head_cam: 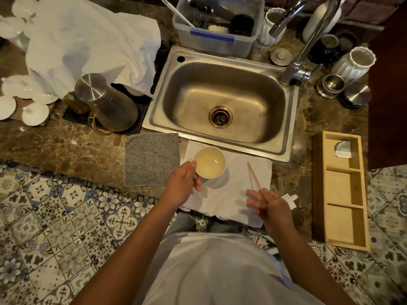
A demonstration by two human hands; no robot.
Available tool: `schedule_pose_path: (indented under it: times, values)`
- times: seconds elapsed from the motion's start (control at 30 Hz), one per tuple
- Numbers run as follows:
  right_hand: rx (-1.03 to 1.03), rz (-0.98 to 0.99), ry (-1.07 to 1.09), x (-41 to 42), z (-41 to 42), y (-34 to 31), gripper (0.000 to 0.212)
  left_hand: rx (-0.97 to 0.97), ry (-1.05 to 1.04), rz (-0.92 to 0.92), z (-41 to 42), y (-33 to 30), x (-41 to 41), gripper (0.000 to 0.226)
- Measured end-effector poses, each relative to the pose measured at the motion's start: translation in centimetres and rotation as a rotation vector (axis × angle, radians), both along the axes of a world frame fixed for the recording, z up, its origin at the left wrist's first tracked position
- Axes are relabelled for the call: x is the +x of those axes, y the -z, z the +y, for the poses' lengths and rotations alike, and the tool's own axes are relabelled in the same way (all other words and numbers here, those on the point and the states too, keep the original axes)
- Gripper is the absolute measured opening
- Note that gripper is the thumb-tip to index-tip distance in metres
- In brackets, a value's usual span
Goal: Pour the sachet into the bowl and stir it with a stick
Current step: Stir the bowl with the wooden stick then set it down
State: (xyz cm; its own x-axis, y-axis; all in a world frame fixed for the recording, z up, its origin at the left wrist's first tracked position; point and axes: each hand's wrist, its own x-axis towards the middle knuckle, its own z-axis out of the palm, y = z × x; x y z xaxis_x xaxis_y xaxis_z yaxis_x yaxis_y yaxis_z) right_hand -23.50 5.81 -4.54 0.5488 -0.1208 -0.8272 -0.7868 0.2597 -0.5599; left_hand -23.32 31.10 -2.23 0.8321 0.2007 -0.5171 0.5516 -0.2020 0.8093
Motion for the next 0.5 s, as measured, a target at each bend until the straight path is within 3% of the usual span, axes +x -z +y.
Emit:
schedule_pose_path:
  times: [0.13, 0.3, 0.5]
  values:
    - [-0.263, 0.078, -0.261, -0.6, 1.3, -0.5, 0.037, 0.007, 0.001, -0.004, 0.0, 0.2, 0.1, 0.041]
    - [-0.565, 0.026, -0.569, -0.3, 1.8, 0.3, 0.039, 0.001, 0.011, -0.016, 0.5, 0.5, 0.1, 0.041]
    - [-0.606, 0.059, -0.717, 0.3, 1.4, 0.9, 0.048, 0.004, 0.015, -0.021, 0.5, 0.4, 0.1, 0.043]
